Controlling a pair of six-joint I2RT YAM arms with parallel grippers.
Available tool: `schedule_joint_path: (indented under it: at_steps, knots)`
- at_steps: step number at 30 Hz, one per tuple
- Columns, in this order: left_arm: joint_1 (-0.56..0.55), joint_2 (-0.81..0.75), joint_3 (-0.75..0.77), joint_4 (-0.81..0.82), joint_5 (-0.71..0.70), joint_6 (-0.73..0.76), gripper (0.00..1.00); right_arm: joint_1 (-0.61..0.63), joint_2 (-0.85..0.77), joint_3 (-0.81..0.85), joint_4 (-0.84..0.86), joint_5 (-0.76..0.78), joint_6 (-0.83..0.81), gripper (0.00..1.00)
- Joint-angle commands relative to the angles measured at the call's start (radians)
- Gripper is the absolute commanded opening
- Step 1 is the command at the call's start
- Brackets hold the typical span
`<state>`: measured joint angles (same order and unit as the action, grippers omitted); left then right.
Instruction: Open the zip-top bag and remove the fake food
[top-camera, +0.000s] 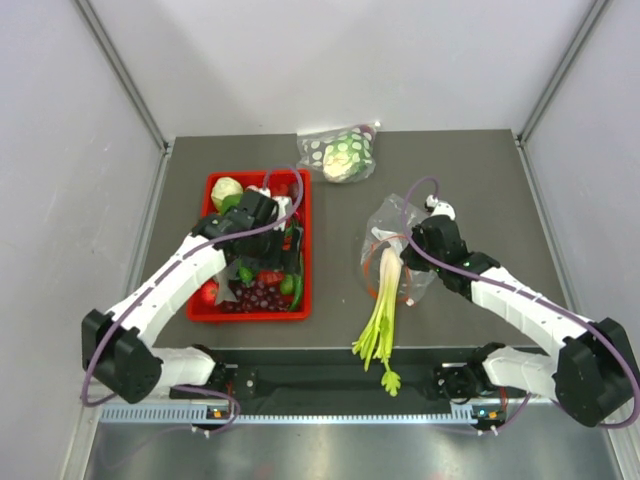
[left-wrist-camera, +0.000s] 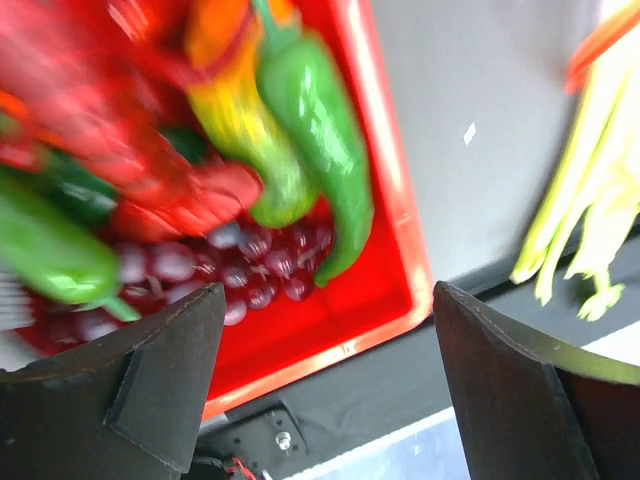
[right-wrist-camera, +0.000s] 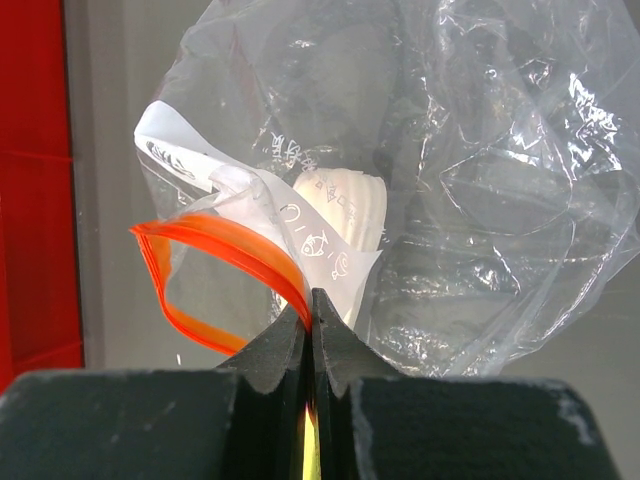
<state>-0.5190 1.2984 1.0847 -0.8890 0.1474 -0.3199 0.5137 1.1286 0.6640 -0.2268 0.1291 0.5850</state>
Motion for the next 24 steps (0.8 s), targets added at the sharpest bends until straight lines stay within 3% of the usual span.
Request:
schedule_joint_path:
  at_steps: [1,6,10,13,17,24]
  knots:
    - [-0.009,-0.07,0.148,-0.022,-0.086,0.019,0.89,-0.014,0.01,0.054,0.034,-0.008,-0.013,0.0]
    - [-0.113,-0.005,0.248,0.067,-0.075,0.009,0.86,-0.014,0.023,0.065,0.034,-0.009,-0.014,0.0]
    - [-0.326,0.122,0.307,0.14,-0.059,-0.024,0.86,-0.014,0.028,0.08,0.029,-0.014,-0.016,0.0]
    - [-0.39,0.196,0.294,0.238,-0.023,-0.041,0.86,-0.014,0.031,0.088,0.024,-0.013,-0.014,0.0]
    - [-0.424,0.289,0.281,0.329,0.03,-0.027,0.86,-0.014,0.039,0.097,0.023,-0.016,-0.013,0.0]
    - [-0.489,0.49,0.331,0.331,-0.005,0.036,0.88,-0.014,0.056,0.111,0.03,-0.026,-0.014,0.0]
